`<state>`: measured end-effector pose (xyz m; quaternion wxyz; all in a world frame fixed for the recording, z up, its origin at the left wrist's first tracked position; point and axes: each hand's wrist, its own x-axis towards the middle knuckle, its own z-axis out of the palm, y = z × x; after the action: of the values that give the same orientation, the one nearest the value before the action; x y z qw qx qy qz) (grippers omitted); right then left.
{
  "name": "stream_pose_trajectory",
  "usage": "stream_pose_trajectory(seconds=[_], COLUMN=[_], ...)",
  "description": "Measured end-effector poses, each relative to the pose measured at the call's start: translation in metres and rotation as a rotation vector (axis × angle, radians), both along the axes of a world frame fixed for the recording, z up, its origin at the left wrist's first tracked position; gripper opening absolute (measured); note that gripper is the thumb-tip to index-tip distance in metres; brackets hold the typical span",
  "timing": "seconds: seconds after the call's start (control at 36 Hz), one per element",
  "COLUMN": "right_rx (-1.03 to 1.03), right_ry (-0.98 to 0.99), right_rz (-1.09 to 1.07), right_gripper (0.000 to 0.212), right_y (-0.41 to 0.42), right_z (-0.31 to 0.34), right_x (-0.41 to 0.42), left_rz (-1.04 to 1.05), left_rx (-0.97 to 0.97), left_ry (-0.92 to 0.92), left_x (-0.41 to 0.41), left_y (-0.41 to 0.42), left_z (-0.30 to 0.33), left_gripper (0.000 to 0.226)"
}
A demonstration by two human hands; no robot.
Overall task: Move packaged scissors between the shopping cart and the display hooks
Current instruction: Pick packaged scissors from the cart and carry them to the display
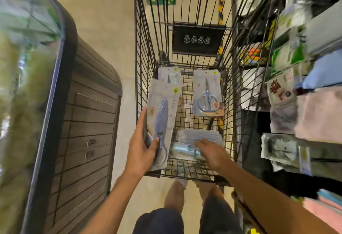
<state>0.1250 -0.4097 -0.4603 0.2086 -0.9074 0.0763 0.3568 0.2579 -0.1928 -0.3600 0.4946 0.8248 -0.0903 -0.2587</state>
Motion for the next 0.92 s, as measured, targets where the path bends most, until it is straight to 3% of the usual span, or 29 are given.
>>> stream_pose_trajectory(seconds=[0.25, 0.39, 0.56, 0.78, 0.92], right_rx=[0.198, 0.436, 0.639, 0.787, 0.776], right_ry=[-0.067, -0.325, -0.515, -0.739, -0.879], right_rz=[-0.550, -0.873, -1.162, -1.189, -1.227], right_gripper=[0.041, 0.065, 0.073, 0.073, 0.076], right_y=[-0.031, -0.033, -0.029, -0.013, 0.000], right_z=[0.102, 0.157, 0.213, 0.273, 0.294], right_x=[-0.003, -0.013, -0.035, -0.076, -0.114], left_rz=[0.003, 0.010, -0.031, -0.153, -0.240], left_rx=[-0.110, -0.112, -0.176, -0.271, -0.364], left_ry=[-0.047, -0.064, -0.072, -0.105, -0.108], left_x=[0.016, 0.022, 0.026, 0.007, -0.021], left_y=[-0.003, -0.004, -0.007, -0.013, -0.016], left_z=[0.066, 0.097, 0.134, 0.183, 0.207], left_gripper=[0.095, 0.096, 0.097, 0.096, 0.094])
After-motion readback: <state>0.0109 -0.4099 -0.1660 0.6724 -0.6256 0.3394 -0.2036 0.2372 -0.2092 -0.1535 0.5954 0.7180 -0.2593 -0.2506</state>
